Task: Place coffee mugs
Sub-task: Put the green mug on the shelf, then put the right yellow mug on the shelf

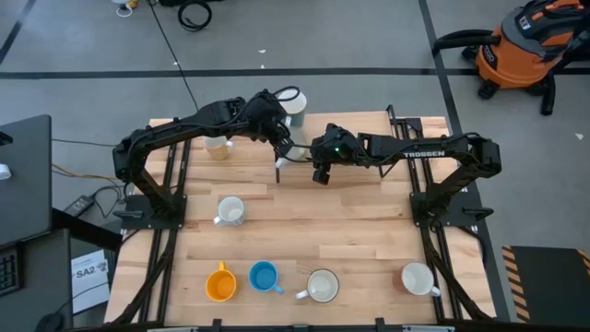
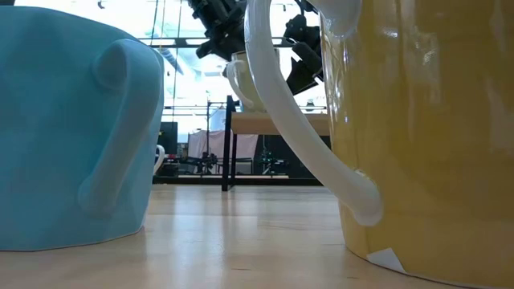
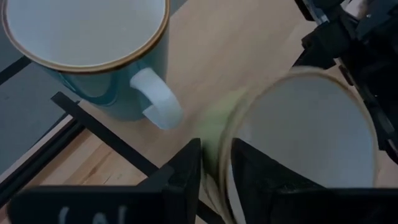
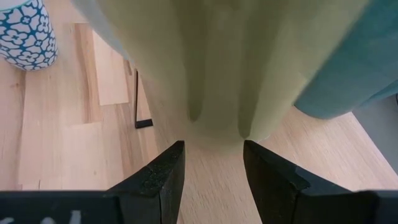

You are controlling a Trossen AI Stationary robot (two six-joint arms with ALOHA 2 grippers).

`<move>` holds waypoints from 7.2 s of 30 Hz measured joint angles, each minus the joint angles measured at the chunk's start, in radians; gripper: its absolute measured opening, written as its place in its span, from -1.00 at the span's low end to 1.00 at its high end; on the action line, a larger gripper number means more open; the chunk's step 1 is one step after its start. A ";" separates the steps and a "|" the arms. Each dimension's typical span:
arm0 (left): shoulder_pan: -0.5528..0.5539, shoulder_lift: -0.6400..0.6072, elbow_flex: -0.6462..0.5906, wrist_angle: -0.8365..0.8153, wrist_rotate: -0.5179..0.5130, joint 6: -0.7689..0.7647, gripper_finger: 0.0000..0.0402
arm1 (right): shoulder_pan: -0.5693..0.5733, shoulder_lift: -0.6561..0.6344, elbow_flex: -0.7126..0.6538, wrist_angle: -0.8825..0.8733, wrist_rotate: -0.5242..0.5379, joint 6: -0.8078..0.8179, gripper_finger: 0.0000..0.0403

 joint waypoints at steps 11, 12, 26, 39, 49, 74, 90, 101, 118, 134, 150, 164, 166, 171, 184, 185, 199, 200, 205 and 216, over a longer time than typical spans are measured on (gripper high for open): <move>0.001 0.000 0.000 -0.006 -0.011 0.002 -0.45 | -0.001 0.000 0.000 0.000 0.005 0.000 -0.16; 0.001 0.000 0.000 -0.006 -0.012 0.002 -0.45 | -0.001 0.000 0.000 -0.001 0.008 0.000 -0.16; 0.001 0.000 0.000 0.051 -0.030 0.002 -0.45 | -0.002 0.000 0.000 0.043 0.037 0.022 -0.16; 0.001 -0.002 0.000 0.070 -0.029 0.031 -0.45 | -0.002 0.000 0.000 0.053 0.040 0.023 -0.16; 0.000 -0.002 0.000 0.069 -0.085 0.041 -0.45 | -0.002 0.000 0.000 0.055 0.040 0.023 -0.16; 0.001 -0.044 0.001 0.056 -0.090 0.040 -0.04 | -0.002 -0.088 0.000 -0.021 0.037 0.023 -0.16; -0.190 -0.254 -0.001 -0.222 -0.025 0.232 -0.04 | 0.076 -0.251 0.000 -0.084 -0.235 0.197 -0.16; -0.460 -0.471 -0.432 0.124 -0.036 0.181 -0.04 | 0.264 -0.269 0.000 -0.085 -0.412 0.405 -0.16; -0.541 -0.508 -0.731 0.411 -0.042 0.135 -0.04 | 0.563 -0.268 0.000 -0.074 -0.383 0.691 -0.16; -0.541 -0.508 -0.740 0.415 -0.041 0.137 -0.04 | 0.743 -0.120 0.000 -0.043 -0.067 1.069 -0.16; -0.541 -0.508 -0.740 0.414 -0.041 0.137 -0.04 | 0.752 0.047 0.000 -0.045 -0.099 1.097 -0.16; -0.541 -0.508 -0.740 0.413 -0.041 0.135 -0.04 | 0.766 0.093 0.001 -0.100 -0.103 1.096 -0.16; -0.541 -0.508 -0.740 0.413 -0.041 0.135 -0.04 | 0.768 0.111 0.001 -0.099 -0.114 1.096 -0.16; -0.541 -0.508 -0.740 0.413 -0.041 0.135 -0.04 | 0.768 0.140 0.000 -0.094 -0.148 1.101 -0.16; -0.541 -0.507 -0.739 0.412 -0.041 0.136 -0.04 | 0.768 0.188 0.000 -0.099 -0.155 1.100 -0.16; -0.541 -0.508 -0.739 0.413 -0.041 0.136 -0.04 | 0.768 0.190 0.000 -0.096 -0.155 1.099 -0.17; -0.541 -0.507 -0.739 0.413 -0.041 0.136 -0.04 | 0.766 0.193 0.000 -0.111 -0.155 1.096 -0.80; -0.541 -0.507 -0.739 0.414 -0.041 0.136 -0.04 | 0.765 0.195 -0.001 -0.110 -0.155 1.099 -0.84; -0.541 -0.507 -0.739 0.413 -0.041 0.136 -0.04 | 0.762 0.194 -0.001 -0.107 -0.144 1.100 -0.86; -0.541 -0.507 -0.739 0.413 -0.041 0.136 -0.04 | 0.731 0.164 -0.001 -0.101 -0.158 1.098 -0.86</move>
